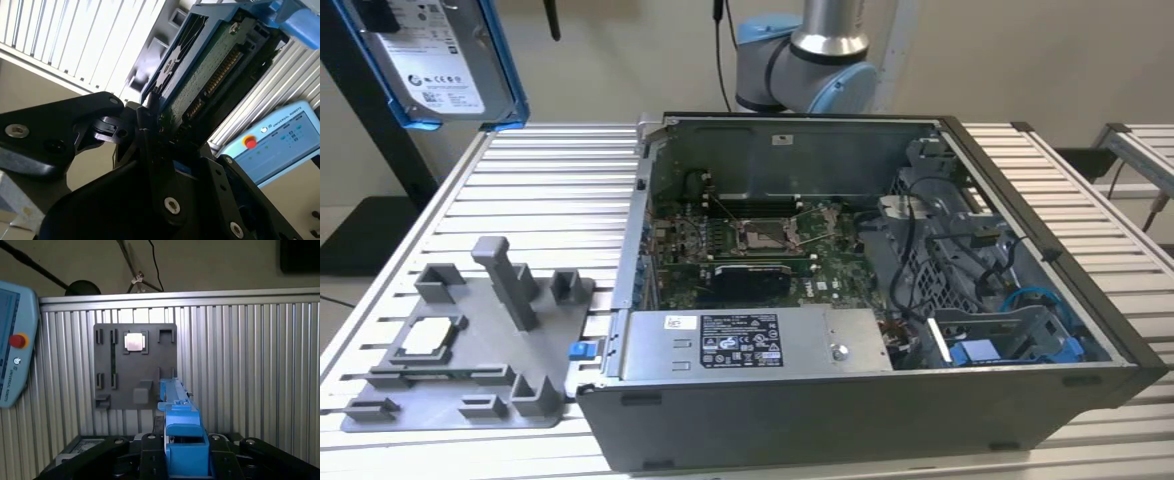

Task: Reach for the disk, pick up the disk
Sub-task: 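Pick up the disk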

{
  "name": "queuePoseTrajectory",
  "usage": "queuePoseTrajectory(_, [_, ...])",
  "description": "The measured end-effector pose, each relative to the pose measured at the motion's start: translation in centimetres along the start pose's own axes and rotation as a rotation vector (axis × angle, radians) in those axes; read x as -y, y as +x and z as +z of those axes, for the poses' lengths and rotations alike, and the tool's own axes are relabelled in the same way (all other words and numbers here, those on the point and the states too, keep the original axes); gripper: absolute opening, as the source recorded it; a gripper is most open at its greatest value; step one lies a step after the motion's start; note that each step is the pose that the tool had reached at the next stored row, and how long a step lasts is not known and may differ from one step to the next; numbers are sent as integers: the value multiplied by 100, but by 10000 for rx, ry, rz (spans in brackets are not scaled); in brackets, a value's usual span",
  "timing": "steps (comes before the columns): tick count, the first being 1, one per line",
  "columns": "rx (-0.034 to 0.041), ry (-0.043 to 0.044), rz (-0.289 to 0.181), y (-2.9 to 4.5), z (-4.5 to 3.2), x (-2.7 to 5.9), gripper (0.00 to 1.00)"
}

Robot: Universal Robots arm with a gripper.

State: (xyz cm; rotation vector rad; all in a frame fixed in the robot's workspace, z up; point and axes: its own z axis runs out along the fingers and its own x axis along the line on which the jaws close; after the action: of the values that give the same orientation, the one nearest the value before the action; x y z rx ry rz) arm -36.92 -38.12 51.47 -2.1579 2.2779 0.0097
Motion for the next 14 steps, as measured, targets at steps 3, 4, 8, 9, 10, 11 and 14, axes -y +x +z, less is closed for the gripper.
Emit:
queuePoseTrajectory(3, [1, 0, 1, -2, 0, 33, 0])
queuePoseTrajectory(4, [1, 0, 0, -3, 0, 46, 0])
queuePoseTrajectory(8, [0, 0, 0, -5, 0, 91, 0])
queuePoseTrajectory(9, [0, 0, 1, -6, 0, 102, 0])
queuePoseTrajectory(10, [0, 0, 0, -6, 0, 115, 0])
queuePoseTrajectory(11, [0, 1, 0, -7, 0, 128, 0])
queuePoseTrajectory(14, [0, 0, 0, -9, 0, 164, 0])
